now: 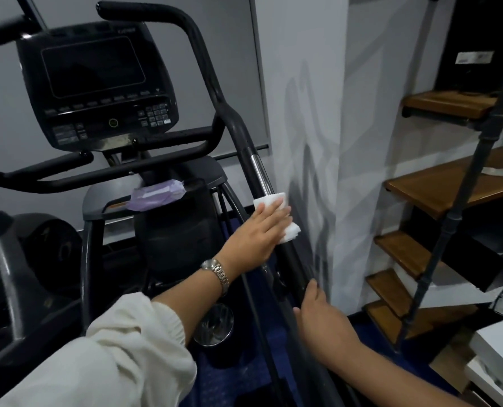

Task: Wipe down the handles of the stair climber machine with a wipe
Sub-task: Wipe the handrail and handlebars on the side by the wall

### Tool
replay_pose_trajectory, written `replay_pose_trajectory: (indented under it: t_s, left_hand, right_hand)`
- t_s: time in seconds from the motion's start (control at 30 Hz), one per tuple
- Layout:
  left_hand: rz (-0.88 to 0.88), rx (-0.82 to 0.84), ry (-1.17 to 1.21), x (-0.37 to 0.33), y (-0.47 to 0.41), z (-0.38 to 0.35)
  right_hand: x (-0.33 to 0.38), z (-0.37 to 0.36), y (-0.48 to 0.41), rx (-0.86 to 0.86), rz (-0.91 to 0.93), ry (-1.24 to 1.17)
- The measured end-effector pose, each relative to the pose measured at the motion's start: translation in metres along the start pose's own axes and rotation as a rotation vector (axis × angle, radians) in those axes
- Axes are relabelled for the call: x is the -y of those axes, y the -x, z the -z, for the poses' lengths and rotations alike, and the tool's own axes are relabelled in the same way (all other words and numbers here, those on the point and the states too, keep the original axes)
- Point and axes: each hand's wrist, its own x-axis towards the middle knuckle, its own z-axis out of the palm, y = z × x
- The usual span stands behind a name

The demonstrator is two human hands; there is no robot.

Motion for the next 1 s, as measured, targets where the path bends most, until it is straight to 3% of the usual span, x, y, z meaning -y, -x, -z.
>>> replay_pose_trajectory:
  t_s: [0.07, 0.2, 0.33, 0.5, 0.57, 0.67, 0.73, 0.83, 0.9, 1.0]
  left_hand:
    - [-0.014, -0.017, -0.003, 0.014, -0.008, 0.004]
    - [0.199, -0.102, 0.044, 0.033, -0.032, 0.019]
    - [0.327, -0.162, 0.146, -0.012, -0.015, -0.002]
    - [0.343, -0.171, 0.196, -0.039, -0.006, -0.014]
    - [0.356, -0.166, 0.169, -0.024, -0.015, -0.003]
    - [0.421, -0.138, 0.107, 0.0, -0.03, 0.011]
    - [0.433, -0.112, 0.081, -0.001, -0.027, 0.008]
    - [0.362, -0.103, 0.127, -0.029, -0.006, -0.005]
    - [0.323, -0.114, 0.157, -0.035, 0.0, -0.01]
    - [0.377, -0.175, 0.182, -0.01, -0.02, -0.002]
  right_hand:
    - [0.0, -0.001, 0.0, 0.005, 0.011, 0.012]
    - [0.0, -0.005, 0.001, 0.027, -0.001, 0.026]
    - [0.0, -0.003, -0.002, -0.008, 0.024, 0.082]
    - [-0.001, -0.012, -0.003, -0.066, -0.002, 0.034]
    - [-0.001, -0.009, -0.003, 0.048, -0.001, 0.071]
    - [-0.002, -0.017, -0.003, -0.054, -0.027, 0.066]
    - [-0.001, -0.012, -0.004, 0.039, 0.017, 0.094]
    - [-0.001, -0.016, -0.004, -0.075, -0.001, 0.032]
    - [-0.001, -0.009, -0.005, 0.042, -0.027, 0.061]
    - [0.002, -0.014, -0.023, -0.128, -0.019, 0.076]
